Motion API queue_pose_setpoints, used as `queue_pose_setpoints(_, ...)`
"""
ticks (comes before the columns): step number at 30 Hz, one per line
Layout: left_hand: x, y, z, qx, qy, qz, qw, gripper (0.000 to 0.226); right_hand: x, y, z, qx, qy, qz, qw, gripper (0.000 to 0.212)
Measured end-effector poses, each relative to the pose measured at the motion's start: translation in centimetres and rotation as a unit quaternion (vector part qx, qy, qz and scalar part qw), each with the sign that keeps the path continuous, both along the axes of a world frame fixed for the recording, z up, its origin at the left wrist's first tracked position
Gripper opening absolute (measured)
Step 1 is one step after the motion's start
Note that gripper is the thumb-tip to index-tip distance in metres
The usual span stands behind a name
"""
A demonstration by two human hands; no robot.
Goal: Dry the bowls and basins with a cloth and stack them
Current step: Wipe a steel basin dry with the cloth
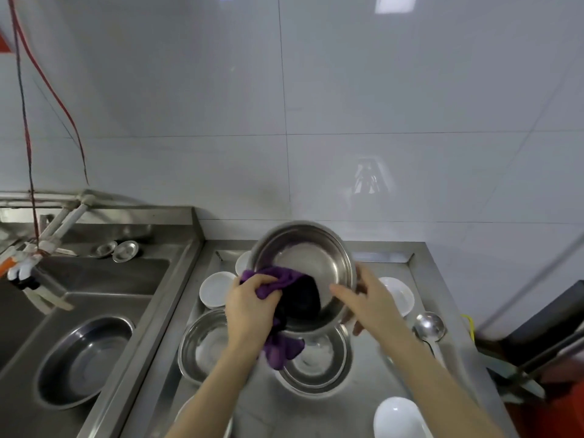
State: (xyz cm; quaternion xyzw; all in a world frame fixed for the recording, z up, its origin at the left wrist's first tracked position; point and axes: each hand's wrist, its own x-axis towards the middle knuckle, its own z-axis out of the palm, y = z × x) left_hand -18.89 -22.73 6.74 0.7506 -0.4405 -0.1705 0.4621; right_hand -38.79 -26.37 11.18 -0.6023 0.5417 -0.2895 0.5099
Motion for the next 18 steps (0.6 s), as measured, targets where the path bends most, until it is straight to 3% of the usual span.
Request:
queue_pose_setpoints(2,-0.8,0.3,-0.4,0.008,0.098,0.038,0.994,0.017,1.8,2.0,-1.8,0.095,-0.086,-0.015,0.992,0.048)
queue_pose_setpoints(4,-2.3,1.0,-0.7,0.022,0.091,0.046,0.995,0.02,3.1,2.4,-3.5,0.095,-0.098,-0.077,0.988,0.054)
queue_pose_setpoints(7,-3.6,1.8,-1.0,0.026,0.063,0.049,0.996,0.019,2.9,1.5,-4.2,0.063,-0.084,-0.154,0.983,0.04)
queue_pose_setpoints(9,-2.8,1.7,-1.0,0.031,0.035,0.021,0.999,0.02,1.9,1.3,-3.2,0.071,-0.071,-0.114,0.988,0.038)
queue_pose_setpoints(12,-0.4,0.9,-0.1,0.035,-0.036,-0.066,0.997,0.023,-0.4,0.2,-1.1,0.069,0.035,-0.004,0.997,0.035)
queue_pose_setpoints(15,1.5,0.0,1.1,0.077,-0.188,-0.226,0.953,0.023,-1.9,-1.2,1.5,0.1,0.138,0.129,0.977,0.028)
queue_pose_setpoints(18,1.9,-0.6,1.6,0.046,-0.199,-0.225,0.953,0.022,-1.8,-1.5,2.0,0.024,0.166,0.121,0.978,0.027)
